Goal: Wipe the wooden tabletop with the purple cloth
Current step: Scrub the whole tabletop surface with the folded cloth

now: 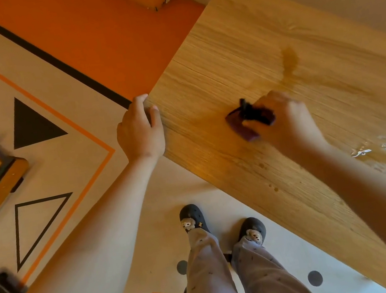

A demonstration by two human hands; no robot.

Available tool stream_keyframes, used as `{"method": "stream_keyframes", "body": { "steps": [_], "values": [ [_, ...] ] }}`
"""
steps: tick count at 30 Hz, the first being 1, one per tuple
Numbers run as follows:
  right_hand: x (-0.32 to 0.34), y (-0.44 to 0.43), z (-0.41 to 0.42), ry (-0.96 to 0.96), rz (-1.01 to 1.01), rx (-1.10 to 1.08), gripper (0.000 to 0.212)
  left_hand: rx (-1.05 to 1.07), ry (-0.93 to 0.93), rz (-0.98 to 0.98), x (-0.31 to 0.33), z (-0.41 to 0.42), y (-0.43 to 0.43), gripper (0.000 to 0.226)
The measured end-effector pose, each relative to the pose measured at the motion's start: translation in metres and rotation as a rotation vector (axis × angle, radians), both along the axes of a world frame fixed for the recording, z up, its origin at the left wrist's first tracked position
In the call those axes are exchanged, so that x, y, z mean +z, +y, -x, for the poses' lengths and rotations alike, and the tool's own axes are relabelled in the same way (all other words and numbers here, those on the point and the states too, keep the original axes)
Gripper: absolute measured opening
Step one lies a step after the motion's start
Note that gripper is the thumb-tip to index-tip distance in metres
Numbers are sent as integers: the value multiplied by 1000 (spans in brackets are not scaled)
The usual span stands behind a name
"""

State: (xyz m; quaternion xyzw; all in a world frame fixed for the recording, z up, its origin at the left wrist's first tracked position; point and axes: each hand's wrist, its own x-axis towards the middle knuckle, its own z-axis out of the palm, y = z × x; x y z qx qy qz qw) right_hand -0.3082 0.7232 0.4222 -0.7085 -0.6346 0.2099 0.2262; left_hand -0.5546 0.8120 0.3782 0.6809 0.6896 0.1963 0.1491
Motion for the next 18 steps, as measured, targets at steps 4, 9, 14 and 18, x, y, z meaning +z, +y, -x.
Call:
{"method": "stream_keyframes", "body": {
  "steps": [4,9,14,18],
  "values": [
    [4,2,-14,6,-11,-115,19,7,-10,8,0,0,0,35],
    [4,-44,54,148,-31,191,7,15,8,12,-1,0,1,35],
    [-10,-63,71,124,-21,338,18,30,27,29,1,-2,1,35],
    [-3,-41,36,109,-42,235,17,15,14,34,2,-1,0,35]
  ]
}}
